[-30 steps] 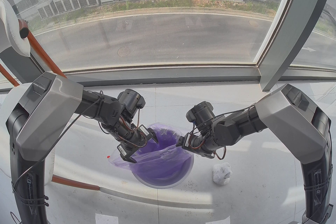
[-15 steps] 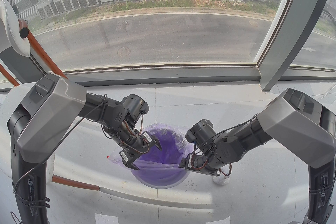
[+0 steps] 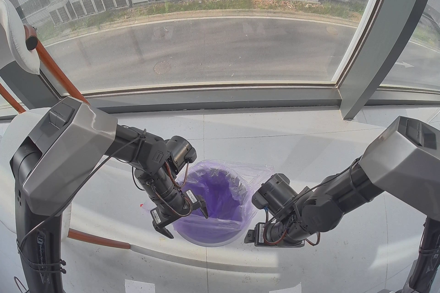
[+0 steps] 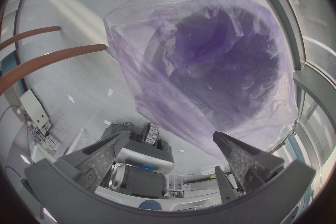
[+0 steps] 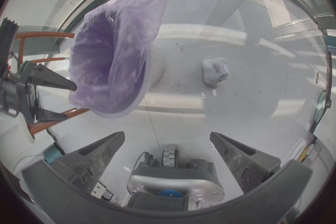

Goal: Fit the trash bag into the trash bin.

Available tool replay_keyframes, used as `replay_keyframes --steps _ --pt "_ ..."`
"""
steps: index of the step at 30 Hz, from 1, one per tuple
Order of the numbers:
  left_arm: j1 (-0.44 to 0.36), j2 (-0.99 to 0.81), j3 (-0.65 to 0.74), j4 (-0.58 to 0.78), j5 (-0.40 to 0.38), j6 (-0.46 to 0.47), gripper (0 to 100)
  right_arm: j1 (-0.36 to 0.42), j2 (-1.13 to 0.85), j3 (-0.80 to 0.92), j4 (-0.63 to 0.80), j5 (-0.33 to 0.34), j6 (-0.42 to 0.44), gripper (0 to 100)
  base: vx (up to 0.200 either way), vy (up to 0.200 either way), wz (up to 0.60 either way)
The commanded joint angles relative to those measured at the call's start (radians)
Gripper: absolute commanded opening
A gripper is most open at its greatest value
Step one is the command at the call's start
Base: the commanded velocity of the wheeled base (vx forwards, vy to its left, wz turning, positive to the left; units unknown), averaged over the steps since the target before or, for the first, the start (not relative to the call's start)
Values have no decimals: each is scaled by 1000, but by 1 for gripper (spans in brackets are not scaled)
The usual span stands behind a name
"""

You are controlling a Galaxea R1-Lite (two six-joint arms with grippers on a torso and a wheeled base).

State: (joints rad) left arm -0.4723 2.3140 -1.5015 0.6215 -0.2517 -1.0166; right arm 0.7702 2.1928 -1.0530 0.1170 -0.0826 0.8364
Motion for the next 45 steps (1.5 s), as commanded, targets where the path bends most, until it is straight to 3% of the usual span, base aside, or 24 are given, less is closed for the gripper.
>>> replay_keyframes --steps 1,6,12,20,28,38,45 --pt "4 2 3 23 2 33 100 -5 -48 70 1 0 -28 100 0 0 0" --pt "6 4 3 26 5 49 100 -22 -62 100 -14 0 -65 100 0 0 0" --pt "32 -7 -49 30 3 55 100 -69 -103 -124 -23 14 -57 100 0 0 0" --pt "47 5 -131 109 8 44 100 -143 -13 -268 -17 0 -71 100 0 0 0" --pt "61 65 -148 109 29 46 100 -201 79 -266 -19 0 -71 100 0 0 0" --pt "60 97 -174 169 69 67 100 -213 133 -249 -19 0 -103 100 0 0 0" --pt "69 100 -149 245 160 125 100 -223 97 -124 -20 0 -158 100 0 0 0"
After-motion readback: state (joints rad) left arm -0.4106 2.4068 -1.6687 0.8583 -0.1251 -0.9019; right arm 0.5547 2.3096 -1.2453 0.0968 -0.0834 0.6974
